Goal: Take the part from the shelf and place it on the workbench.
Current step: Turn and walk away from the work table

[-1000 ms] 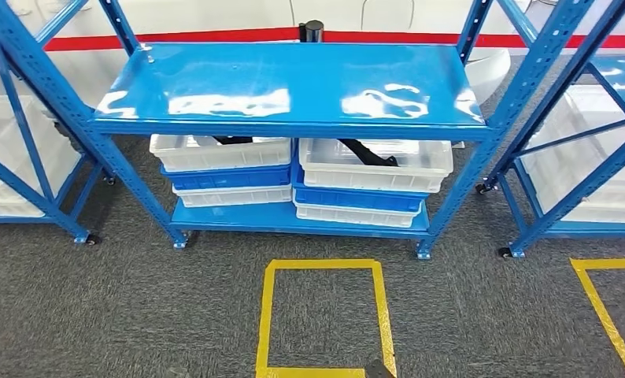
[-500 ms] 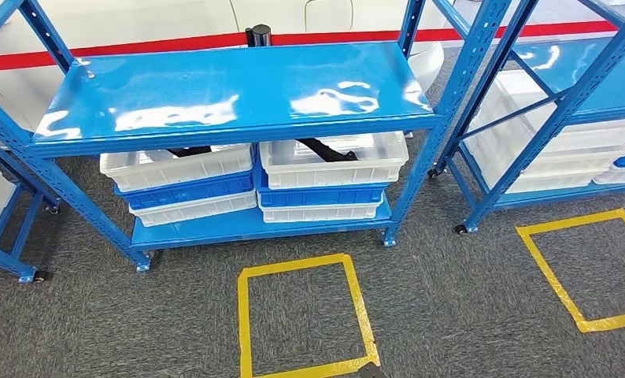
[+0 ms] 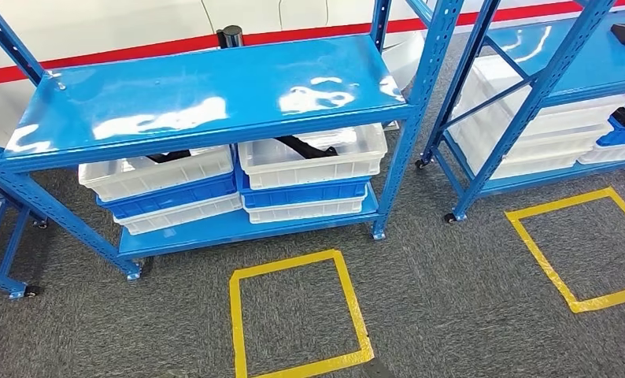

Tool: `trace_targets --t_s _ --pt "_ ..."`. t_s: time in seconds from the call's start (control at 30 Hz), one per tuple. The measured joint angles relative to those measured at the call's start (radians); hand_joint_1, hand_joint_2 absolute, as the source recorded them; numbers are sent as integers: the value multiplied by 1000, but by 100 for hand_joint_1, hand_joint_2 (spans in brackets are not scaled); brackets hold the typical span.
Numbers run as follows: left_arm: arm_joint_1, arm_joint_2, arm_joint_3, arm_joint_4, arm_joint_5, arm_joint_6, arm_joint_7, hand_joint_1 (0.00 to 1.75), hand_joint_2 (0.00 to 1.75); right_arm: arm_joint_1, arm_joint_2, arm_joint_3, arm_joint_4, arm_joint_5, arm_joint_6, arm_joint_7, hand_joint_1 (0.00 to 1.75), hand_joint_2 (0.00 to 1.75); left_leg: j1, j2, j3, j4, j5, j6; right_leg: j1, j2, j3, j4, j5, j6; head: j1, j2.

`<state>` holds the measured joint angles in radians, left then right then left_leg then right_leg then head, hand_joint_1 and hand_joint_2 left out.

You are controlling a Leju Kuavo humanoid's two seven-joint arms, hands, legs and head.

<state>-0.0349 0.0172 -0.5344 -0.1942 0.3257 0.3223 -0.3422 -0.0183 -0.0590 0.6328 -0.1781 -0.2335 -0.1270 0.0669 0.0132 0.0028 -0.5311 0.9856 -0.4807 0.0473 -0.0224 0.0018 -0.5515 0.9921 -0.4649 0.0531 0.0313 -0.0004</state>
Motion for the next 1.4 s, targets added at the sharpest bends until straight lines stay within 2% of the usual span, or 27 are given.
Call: trace_targets --t_s 0.1,0.2,0.27,0.57,0.7,0.8,0.9,0.93,0.97,1.03,1.07,1.1,1.13,1.2,1.23,1.27,1.3,1.37,1.4 --pt "0 -1 0 0 2 0 0 0 0 -2 -1 5 0 1 10 -7 0 0 2 0 2 -6 4 -11 3 0 -2 0 1 -8 0 0" --pt "0 -2 0 0 4 0 0 0 0 -4 -2 11 0 4 11 -10 0 0 4 0 2 -10 6 -33 5 0 -3 1 1 -13 0 0" --pt "0 -1 0 0 5 0 0 0 0 -4 -4 12 0 6 11 -11 0 0 6 0 2 -10 6 -42 6 0 -3 1 1 -13 0 0" --pt "0 -1 0 0 5 0 0 0 0 -4 -5 16 0 11 11 -11 0 0 1 0 0 -7 5 -44 3 -1 -3 1 1 -13 0 0" --pt "0 -1 1 0 7 0 -1 0 0 -6 -5 20 0 19 10 -12 0 175 -3 0 -5 3 0 -35 -4 0 -3 0 3 -9 0 0" --pt "0 -1 1 0 8 1 -2 0 0 -9 -5 23 0 21 9 -11 0 175 -4 0 -8 9 -3 -29 -5 -1 -2 0 5 -5 0 0" --pt "0 -2 1 0 8 3 -1 0 0 -13 -6 27 0 21 9 -9 0 175 1 -2 -3 -7 9 -15 -3 -3 -7 6 1 3 1 0" --pt "-1 -2 1 0 8 3 -1 0 0 -14 -7 28 0 22 9 -8 0 175 4 -3 0 -16 15 -10 -2 -3 -18 30 -13 3 1 0" --pt "-1 -3 1 0 8 4 -1 0 0 -14 -8 29 0 23 9 -7 0 175 7 -5 3 -24 21 -7 -1 -3 -40 77 -37 0 2 0" --pt "-1 -4 2 0 8 4 0 0 0 -14 -9 33 0 24 9 -6 0 175 7 -11 1 -25 23 -6 -3 -2 -100 212 -95 -4 3 0" --pt "-1 -5 2 0 8 4 2 0 0 -13 -10 35 0 25 9 -5 0 175 8 -16 0 -25 23 -6 -4 -2 -123 265 -113 -1 3 0" --pt "0 -6 2 0 8 4 3 0 0 -13 -11 36 0 25 9 -4 0 175 9 -24 0 -24 24 -8 -7 -2 -129 282 -115 7 3 0" --pt "0 -7 2 0 8 4 4 0 0 -12 -13 37 0 26 9 -3 0 175 13 -33 0 -23 23 -12 -10 -2 -114 256 -99 19 3 0" --pt "-1 -8 2 0 9 4 5 0 0 -12 -14 37 0 26 9 -3 0 175 21 -54 -2 -13 19 -26 -21 16 -40 117 -48 47 3 0" --pt "-2 -8 3 0 9 5 5 0 0 -12 -13 37 0 26 10 -2 0 175 23 -64 -5 -5 15 -35 -24 29 -9 55 -31 50 4 0" --pt "-2 -8 3 0 10 5 5 0 0 -13 -12 37 0 26 10 -2 0 175 23 -72 -10 1 12 -44 -25 38 10 20 -24 46 5 0" --pt "-1 -7 3 0 10 6 5 0 0 -13 -11 37 0 26 10 -1 0 175 22 -79 -14 4 12 -51 -23 42 15 12 -26 34 5 0" --pt "1 -7 3 0 10 8 5 0 0 -14 -11 37 0 26 10 1 0 175 24 -88 -20 3 15 -61 -19 27 14 18 -24 9 2 0" --pt "2 -7 3 0 11 8 6 0 0 -14 -12 37 0 26 10 2 0 175 26 -79 -24 10 11 -64 -19 21 13 18 -23 0 1 0"
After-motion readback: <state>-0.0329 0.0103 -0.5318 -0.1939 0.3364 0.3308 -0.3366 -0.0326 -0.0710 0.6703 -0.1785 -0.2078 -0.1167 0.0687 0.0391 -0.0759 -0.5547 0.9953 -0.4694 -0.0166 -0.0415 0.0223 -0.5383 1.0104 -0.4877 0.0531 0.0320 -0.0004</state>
